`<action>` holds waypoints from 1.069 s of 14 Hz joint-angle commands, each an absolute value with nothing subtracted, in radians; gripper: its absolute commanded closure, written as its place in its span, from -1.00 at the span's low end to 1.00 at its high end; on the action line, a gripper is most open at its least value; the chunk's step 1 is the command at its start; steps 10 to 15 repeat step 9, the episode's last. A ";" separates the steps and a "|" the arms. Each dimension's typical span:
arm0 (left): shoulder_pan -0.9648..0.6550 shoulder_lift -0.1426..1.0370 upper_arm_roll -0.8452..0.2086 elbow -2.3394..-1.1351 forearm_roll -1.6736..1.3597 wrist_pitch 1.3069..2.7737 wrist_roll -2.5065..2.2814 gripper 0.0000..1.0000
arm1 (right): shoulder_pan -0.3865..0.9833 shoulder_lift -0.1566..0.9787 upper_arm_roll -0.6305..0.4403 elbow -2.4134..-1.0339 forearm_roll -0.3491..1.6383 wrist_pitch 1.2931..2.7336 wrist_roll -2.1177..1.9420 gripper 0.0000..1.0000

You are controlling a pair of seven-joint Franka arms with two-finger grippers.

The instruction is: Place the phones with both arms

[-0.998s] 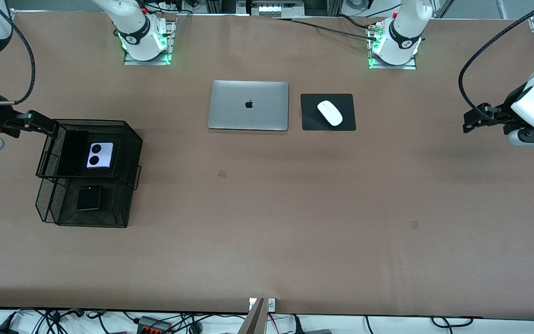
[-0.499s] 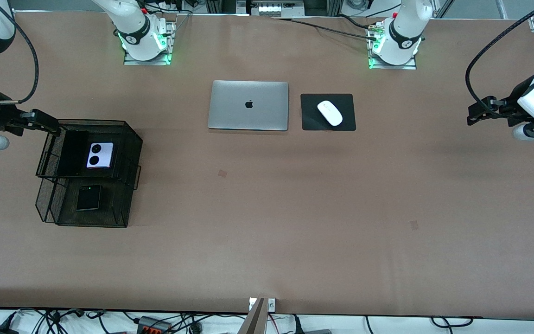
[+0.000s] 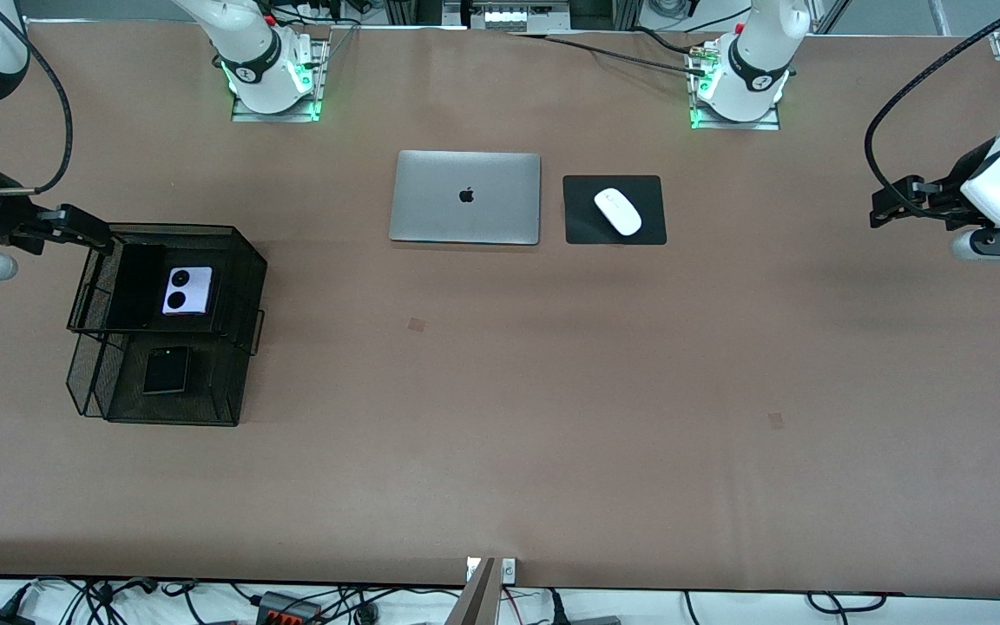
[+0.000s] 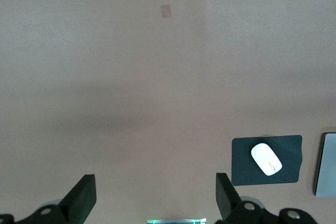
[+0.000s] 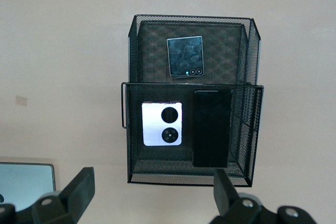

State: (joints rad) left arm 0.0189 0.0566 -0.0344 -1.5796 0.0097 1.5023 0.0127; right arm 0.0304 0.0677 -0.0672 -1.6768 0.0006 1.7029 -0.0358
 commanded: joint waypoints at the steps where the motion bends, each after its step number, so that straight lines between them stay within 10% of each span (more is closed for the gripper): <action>1: 0.035 0.057 -0.040 -1.609 -0.006 1.576 0.038 -1.00 | 0.029 0.044 -0.060 -1.695 -0.003 1.701 -0.021 -1.00; 15: 0.040 0.046 -0.040 -1.675 -0.009 1.686 0.037 -1.00 | 0.029 0.046 -0.061 -1.695 -0.003 1.703 -0.021 -1.00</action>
